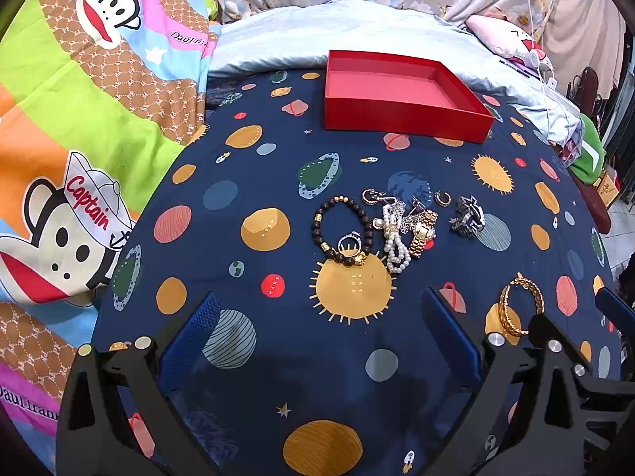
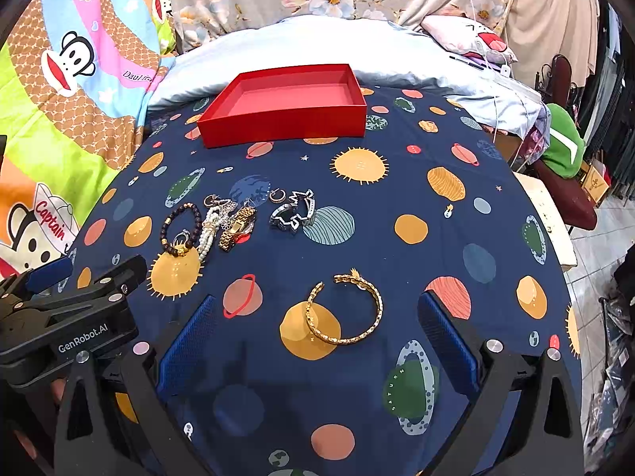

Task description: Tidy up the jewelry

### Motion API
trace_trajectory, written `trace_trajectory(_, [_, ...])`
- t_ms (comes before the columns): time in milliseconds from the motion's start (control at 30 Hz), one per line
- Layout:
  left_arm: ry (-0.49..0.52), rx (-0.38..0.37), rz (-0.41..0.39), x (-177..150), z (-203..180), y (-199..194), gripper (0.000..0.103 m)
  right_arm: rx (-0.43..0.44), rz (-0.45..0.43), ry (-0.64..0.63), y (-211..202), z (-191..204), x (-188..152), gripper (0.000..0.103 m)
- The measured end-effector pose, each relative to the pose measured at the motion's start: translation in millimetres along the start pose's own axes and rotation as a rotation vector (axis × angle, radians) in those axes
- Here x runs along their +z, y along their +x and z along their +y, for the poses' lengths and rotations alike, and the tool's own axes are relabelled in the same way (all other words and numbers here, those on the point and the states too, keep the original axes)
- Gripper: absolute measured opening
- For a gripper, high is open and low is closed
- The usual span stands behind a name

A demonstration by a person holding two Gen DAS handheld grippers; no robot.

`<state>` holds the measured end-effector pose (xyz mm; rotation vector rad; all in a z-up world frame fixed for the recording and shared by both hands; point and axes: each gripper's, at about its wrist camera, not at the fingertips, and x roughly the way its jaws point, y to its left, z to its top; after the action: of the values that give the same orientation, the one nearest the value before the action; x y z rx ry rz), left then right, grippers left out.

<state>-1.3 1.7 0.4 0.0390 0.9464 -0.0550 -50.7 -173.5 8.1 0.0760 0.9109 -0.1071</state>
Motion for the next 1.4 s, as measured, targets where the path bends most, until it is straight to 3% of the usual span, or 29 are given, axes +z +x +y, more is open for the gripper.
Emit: trace_trajectory(1400, [0.008, 0.027, 0.010, -1.6, 0.7, 5.1, 0.098, 0.006, 0.008, 0.005, 1.5, 0.7, -1.7, 0.098])
